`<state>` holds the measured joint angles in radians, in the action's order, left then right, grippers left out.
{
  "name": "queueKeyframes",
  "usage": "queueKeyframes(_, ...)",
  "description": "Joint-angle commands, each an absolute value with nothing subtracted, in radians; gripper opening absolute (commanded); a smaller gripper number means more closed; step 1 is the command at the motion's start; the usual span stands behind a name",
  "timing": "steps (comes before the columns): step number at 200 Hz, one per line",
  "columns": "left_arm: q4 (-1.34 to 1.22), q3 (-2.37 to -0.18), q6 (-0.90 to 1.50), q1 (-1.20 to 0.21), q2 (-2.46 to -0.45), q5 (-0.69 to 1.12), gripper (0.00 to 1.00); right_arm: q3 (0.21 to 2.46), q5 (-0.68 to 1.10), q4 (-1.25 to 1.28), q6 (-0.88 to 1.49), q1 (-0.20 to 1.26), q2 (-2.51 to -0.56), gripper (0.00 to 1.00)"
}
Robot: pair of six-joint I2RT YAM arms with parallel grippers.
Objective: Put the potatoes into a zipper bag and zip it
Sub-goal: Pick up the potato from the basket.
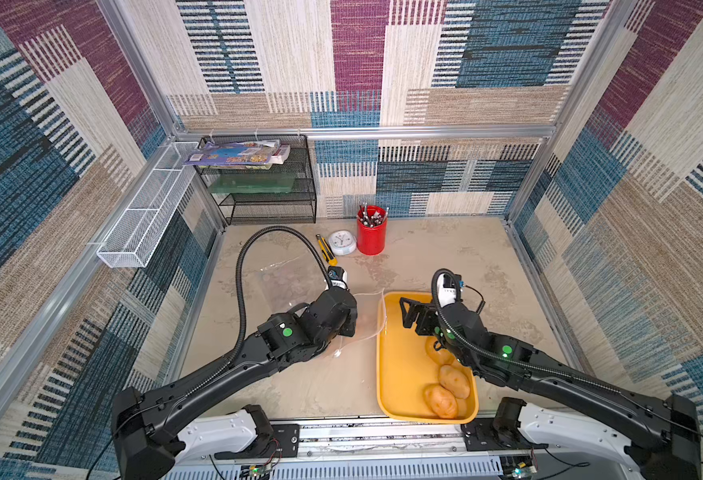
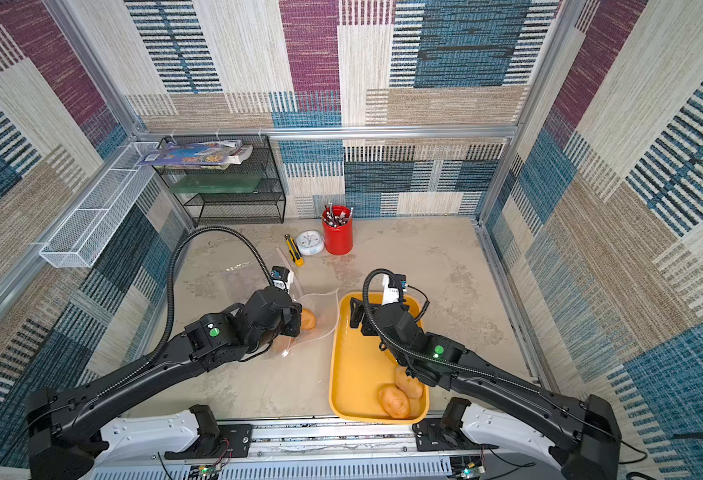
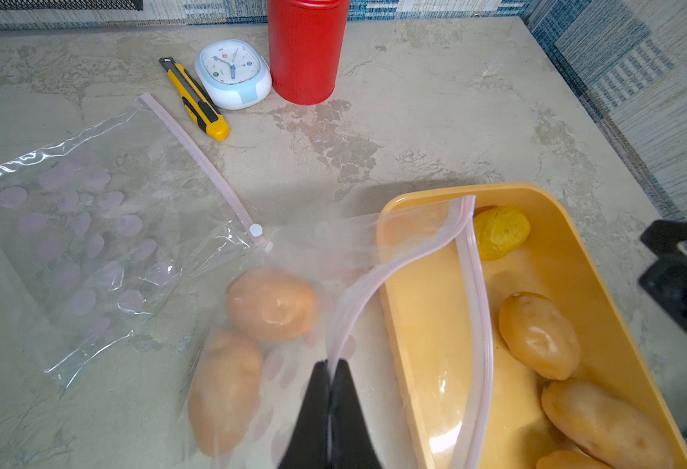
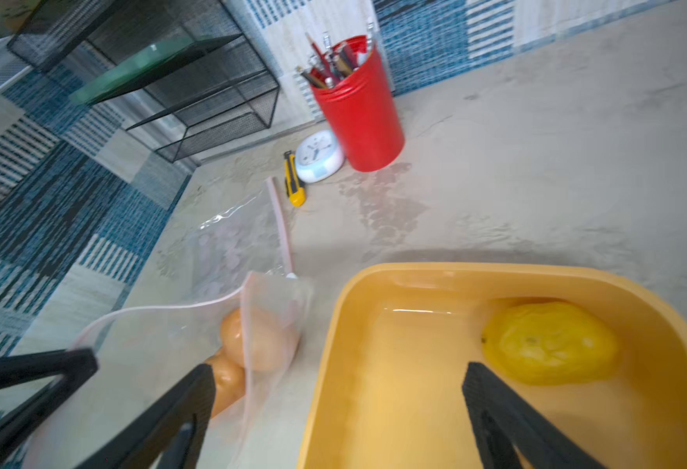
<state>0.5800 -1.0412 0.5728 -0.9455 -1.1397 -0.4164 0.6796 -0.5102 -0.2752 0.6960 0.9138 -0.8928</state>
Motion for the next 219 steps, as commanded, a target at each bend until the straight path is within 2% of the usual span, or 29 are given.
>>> queueKeyframes(1, 0.566, -1.040, 0.580, -0.944, -1.138, -0.436, 0.00, 0.603, -0.532, -0.309, 0.725, 0.835, -0.825, 0.96)
queueKeyframes(40, 0.564, -1.039, 0.580, -0.944, -1.137, -0.437, 0.00, 0.460, -0.351, -0.239, 0.731, 0.647, -0.743, 0.96)
queueKeyframes(90, 0.566, -1.037, 0.580, -0.945, -1.135, -0.436, 0.00, 0.412, -0.237, -0.183, 0.732, 0.530, -0.841, 0.96)
queueKeyframes(162, 0.569, -1.039, 0.579, -0.944, -1.132, -0.437, 0.00, 0.469, -0.178, -0.154, 0.741, 0.496, -1.095, 0.96)
queueKeyframes(219, 0.571, -1.037, 0.579, -0.945, -1.128, -0.437, 0.00, 0.525, -0.207, -0.150, 0.740, 0.492, -1.276, 0.96)
